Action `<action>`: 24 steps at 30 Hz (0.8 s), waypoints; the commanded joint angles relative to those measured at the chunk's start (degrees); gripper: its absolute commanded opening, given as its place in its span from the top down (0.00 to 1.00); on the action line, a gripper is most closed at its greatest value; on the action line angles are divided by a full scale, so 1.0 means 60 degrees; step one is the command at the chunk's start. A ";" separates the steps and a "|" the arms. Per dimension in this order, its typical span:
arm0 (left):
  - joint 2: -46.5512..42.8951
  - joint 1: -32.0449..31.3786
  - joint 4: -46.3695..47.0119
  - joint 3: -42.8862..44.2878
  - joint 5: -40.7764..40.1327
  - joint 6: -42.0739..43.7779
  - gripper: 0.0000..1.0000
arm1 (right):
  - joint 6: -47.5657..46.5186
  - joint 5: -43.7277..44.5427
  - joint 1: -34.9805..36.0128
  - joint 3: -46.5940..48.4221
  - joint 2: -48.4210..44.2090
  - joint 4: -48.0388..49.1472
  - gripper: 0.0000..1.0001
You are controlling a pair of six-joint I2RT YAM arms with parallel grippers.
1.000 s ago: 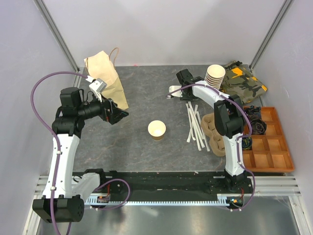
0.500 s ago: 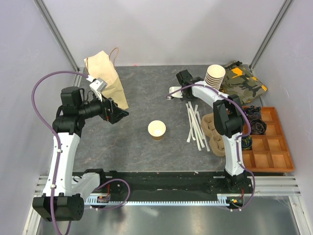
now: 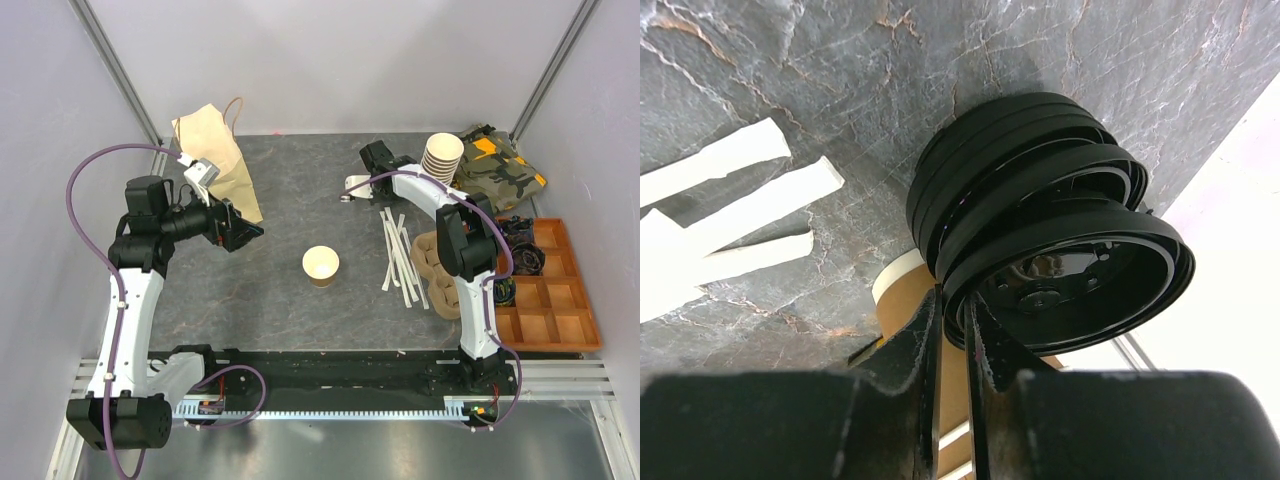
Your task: Pack the takeout coffee
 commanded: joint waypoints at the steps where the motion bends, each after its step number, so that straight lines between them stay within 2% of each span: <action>1: 0.0037 -0.0029 0.0333 0.0207 0.0296 0.0153 0.00 | -0.0111 0.0050 0.0077 0.0458 -0.0451 -0.0184 0.84; 4: 0.0037 -0.0059 0.0362 0.0221 0.0297 0.0153 0.00 | -0.0096 0.0020 0.0107 0.0516 -0.0510 -0.0229 0.86; 14: -0.0007 -0.0088 0.0348 0.0221 0.0223 0.0197 0.00 | 0.0050 0.0123 0.0239 0.0516 -0.0583 -0.0185 1.00; 24: -0.0065 -0.0103 0.0348 0.0236 0.0252 0.0226 0.00 | 0.0299 -0.0067 0.0385 0.0546 -0.0875 -0.0097 1.00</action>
